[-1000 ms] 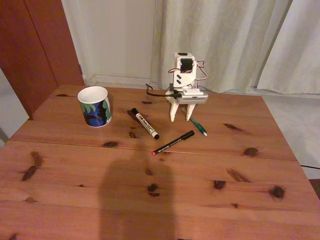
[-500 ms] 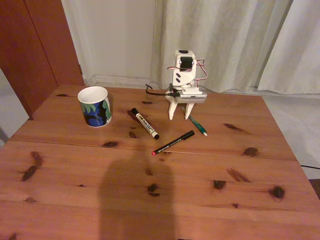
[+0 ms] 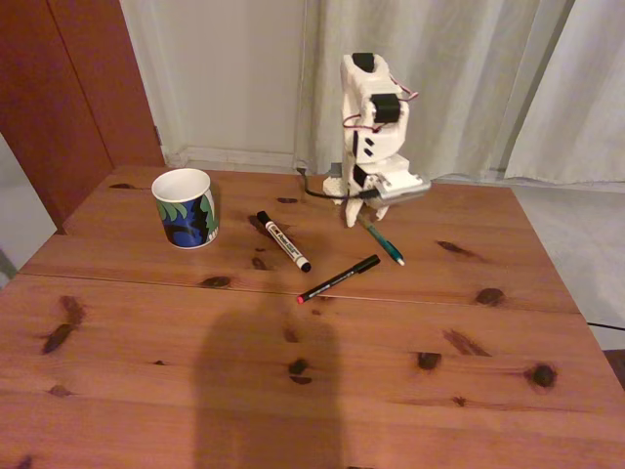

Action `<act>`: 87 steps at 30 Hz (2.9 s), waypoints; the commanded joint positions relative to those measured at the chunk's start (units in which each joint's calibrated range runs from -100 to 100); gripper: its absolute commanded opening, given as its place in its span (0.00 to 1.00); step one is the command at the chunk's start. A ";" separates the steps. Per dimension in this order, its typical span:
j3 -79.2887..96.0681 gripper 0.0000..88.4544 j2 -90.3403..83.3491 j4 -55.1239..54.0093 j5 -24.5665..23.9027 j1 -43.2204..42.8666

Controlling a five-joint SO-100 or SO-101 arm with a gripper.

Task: Clean up the desk and place the pens and markers into the cup

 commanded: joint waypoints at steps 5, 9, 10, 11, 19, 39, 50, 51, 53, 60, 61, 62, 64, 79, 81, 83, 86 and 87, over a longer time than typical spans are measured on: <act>-7.61 0.28 10.32 -1.14 -0.14 -7.07; -6.34 0.27 11.06 -1.14 -0.14 -8.11; -5.53 0.27 11.06 -1.22 -0.09 -8.11; -4.81 0.27 11.06 -1.31 -0.09 -8.11; -1.38 0.27 10.56 -1.31 0.28 -7.47; 16.20 0.27 -2.92 -13.53 -0.04 -7.55; 20.17 0.27 -2.84 -21.35 0.07 -7.47; 20.17 0.27 -2.84 -21.35 0.12 -7.47; 20.17 0.26 -2.92 -21.35 0.17 -7.39; 20.53 0.01 -3.01 -21.35 -0.09 -7.31; 20.53 0.00 -3.01 -21.35 -0.14 -7.31; 20.53 0.01 -3.01 -21.35 -0.14 -7.31; 20.53 0.01 -3.01 -21.44 -0.14 -7.23; 16.56 0.01 -9.79 -43.81 -8.05 4.51; 16.56 0.01 -10.21 -48.28 -9.31 5.88; 16.56 0.01 -10.54 -53.70 -10.88 7.08; 16.56 0.01 -11.20 -61.78 -13.29 9.17; 16.56 0.01 -11.45 -64.28 -13.97 9.98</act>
